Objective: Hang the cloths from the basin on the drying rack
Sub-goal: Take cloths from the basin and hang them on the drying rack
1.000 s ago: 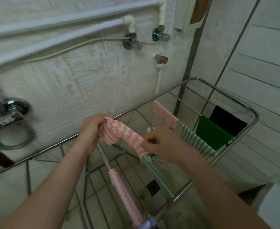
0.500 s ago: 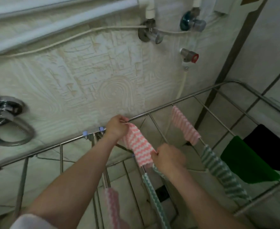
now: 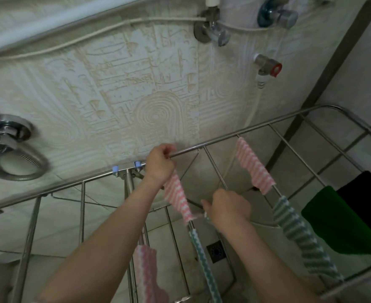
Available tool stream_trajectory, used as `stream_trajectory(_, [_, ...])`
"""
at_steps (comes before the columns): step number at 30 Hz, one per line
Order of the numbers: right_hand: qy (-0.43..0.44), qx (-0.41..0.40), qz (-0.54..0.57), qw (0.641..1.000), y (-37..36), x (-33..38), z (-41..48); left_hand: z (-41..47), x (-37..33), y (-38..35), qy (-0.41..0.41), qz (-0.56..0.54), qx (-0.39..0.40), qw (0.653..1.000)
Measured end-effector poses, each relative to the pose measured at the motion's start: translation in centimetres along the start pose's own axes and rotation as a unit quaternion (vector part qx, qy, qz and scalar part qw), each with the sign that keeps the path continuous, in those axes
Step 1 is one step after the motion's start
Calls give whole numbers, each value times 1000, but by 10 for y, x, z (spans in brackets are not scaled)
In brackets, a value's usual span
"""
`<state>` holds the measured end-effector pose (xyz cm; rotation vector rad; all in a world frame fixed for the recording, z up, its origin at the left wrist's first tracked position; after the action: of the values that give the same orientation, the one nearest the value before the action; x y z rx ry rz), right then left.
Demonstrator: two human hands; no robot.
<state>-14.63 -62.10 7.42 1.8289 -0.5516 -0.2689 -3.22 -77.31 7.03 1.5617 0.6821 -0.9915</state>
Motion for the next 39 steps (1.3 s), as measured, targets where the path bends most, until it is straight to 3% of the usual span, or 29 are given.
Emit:
stream_trajectory(3, [24, -33, 40, 998, 0, 3, -1, -41, 28, 7, -40, 74, 48, 995])
stream_trajectory(6, [66, -12, 87, 994, -5, 14, -2, -63, 51, 3, -85, 119, 129, 981])
stream_trajectory(15, [79, 36, 125, 988, -26, 27, 1, -52, 42, -19, -85, 242, 168, 952])
stream_trajectory(21, [65, 3, 67, 996, -16, 21, 6, -47, 42, -5, -107, 146, 113, 977])
stream_trajectory(27, [133, 25, 103, 985, -14, 29, 4, -42, 51, -2, -64, 160, 168, 971])
stream_trajectory(33, [136, 8, 108, 985, -28, 29, 6, -25, 42, -7, -53, 195, 186, 961])
stream_trajectory(39, [173, 1, 163, 971, -2, 16, -1, -31, 35, 0, -49, 136, 171, 975])
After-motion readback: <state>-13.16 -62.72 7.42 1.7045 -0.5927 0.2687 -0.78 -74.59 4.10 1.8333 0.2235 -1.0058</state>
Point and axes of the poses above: each hand's wrist, its own z-axis towards the middle knuckle, its own y-axis out of the back of the hand, x = y × z, the point moved 1 cm from there along z, towards the middle knuckle, and after that the axes turned 7 degrees about -z, right-handed, at the moved point
